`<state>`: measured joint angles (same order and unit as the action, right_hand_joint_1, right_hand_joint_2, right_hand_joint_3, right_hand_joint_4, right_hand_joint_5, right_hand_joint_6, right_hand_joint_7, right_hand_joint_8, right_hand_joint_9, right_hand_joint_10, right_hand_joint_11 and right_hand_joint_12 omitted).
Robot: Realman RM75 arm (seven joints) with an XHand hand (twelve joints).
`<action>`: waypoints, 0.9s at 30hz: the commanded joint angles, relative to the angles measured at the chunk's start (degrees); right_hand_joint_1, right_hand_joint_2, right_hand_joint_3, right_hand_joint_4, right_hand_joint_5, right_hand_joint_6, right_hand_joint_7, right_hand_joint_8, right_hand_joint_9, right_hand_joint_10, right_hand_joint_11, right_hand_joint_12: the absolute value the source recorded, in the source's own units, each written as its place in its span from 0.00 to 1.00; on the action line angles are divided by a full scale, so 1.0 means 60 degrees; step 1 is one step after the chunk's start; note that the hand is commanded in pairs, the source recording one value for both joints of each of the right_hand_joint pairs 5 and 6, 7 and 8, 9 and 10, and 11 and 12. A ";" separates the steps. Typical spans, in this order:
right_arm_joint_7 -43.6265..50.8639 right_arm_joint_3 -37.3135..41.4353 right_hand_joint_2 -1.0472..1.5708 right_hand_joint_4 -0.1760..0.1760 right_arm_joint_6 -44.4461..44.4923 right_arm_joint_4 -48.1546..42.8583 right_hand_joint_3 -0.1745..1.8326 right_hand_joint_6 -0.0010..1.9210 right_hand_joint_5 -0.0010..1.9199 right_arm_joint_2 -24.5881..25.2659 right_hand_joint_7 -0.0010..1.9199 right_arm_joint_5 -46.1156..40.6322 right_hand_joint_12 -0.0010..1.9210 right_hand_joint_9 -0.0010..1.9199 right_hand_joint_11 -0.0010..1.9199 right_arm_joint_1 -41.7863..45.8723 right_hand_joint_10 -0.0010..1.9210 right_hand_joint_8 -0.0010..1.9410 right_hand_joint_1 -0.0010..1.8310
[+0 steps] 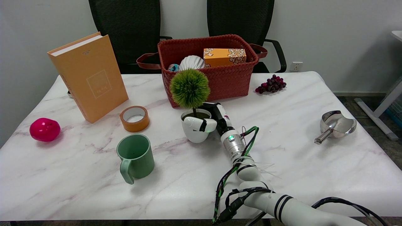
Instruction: Pick up the potted plant.
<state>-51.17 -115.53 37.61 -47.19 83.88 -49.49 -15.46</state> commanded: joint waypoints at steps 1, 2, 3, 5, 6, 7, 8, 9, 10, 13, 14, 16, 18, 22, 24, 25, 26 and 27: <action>-0.0001 0.0015 0.48 0.50 0.0094 0.0027 0.41 0.60 0.60 -0.0029 1.00 0.0014 1.00 0.88 1.00 0.0006 0.88 0.99 0.58; -0.0007 0.0015 0.49 0.50 0.0113 0.0021 0.41 0.60 0.60 -0.0036 1.00 0.0021 1.00 0.88 1.00 0.0012 0.88 0.99 0.58; -0.0020 0.0021 0.49 0.50 0.0178 0.0008 0.40 0.60 0.60 -0.0042 1.00 0.0033 1.00 0.88 1.00 0.0019 0.88 0.99 0.58; -0.0052 0.0023 0.49 0.50 0.0354 -0.0023 0.40 0.60 0.60 -0.0067 1.00 0.0054 1.00 0.89 1.00 0.0025 0.89 0.99 0.58; -0.0067 0.0015 0.49 0.50 0.0493 -0.0055 0.40 0.60 0.60 -0.0093 1.00 0.0054 1.00 0.89 1.00 0.0038 0.89 0.99 0.58; -0.0067 0.0015 0.49 0.50 0.0608 -0.0085 0.40 0.60 0.60 -0.0115 1.00 0.0054 1.00 0.89 1.00 0.0052 0.89 0.99 0.58; -0.0067 0.0015 0.49 0.50 0.0702 -0.0111 0.40 0.59 0.59 -0.0135 1.00 0.0067 1.00 0.89 1.00 0.0065 0.89 0.99 0.58; -0.0067 0.0015 0.48 0.50 0.0804 -0.0155 0.40 0.58 0.58 -0.0160 1.00 0.0109 1.00 0.90 1.00 0.0084 0.90 0.99 0.58; -0.0067 0.0021 0.48 0.50 0.0882 -0.0196 0.40 0.57 0.57 -0.0186 1.00 0.0168 1.00 0.90 1.00 0.0099 0.90 0.99 0.58; -0.0067 0.0029 0.48 0.50 0.1117 -0.0317 0.39 0.57 0.57 -0.0274 1.00 0.0267 1.00 0.92 1.00 0.0150 0.92 0.99 0.58; -0.0046 0.0029 0.48 0.50 0.1170 -0.0364 0.38 0.58 0.58 -0.0293 1.00 0.0267 1.00 0.92 1.00 0.0176 0.92 0.99 0.58; -0.0001 0.0048 0.49 0.50 0.1306 -0.0467 0.37 0.58 0.58 -0.0339 1.00 0.0267 1.00 0.93 1.00 0.0211 0.93 0.99 0.58; -0.0001 0.0055 0.49 0.50 0.1489 -0.0570 0.36 0.58 0.58 -0.0414 1.00 0.0267 1.00 0.93 1.00 0.0252 0.93 0.99 0.58; 0.0196 0.0075 0.50 0.50 0.1737 -0.0856 0.34 0.59 0.59 -0.0640 1.00 0.0267 1.00 0.95 1.00 0.0292 0.95 0.99 0.58; 0.0400 0.0082 0.51 0.50 0.1836 -0.1053 0.34 0.59 0.59 -0.0773 1.00 0.0267 1.00 0.96 1.00 0.0318 0.96 0.99 0.58; 0.0501 0.0093 0.51 0.50 0.1874 -0.1159 0.33 0.59 0.59 -0.0816 1.00 0.0262 1.00 0.96 1.00 0.0331 0.96 0.99 0.58; 0.0640 0.0114 0.51 0.50 0.1916 -0.1312 0.33 0.59 0.59 -0.0882 1.00 0.0243 1.00 0.96 1.00 0.0350 0.96 0.99 0.58; 0.0753 0.0133 0.52 0.50 0.1931 -0.1433 0.33 0.59 0.59 -0.0944 1.00 0.0222 1.00 0.97 1.00 0.0371 0.96 0.99 0.58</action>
<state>-50.98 -115.31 44.02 -49.65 81.94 -48.43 -14.49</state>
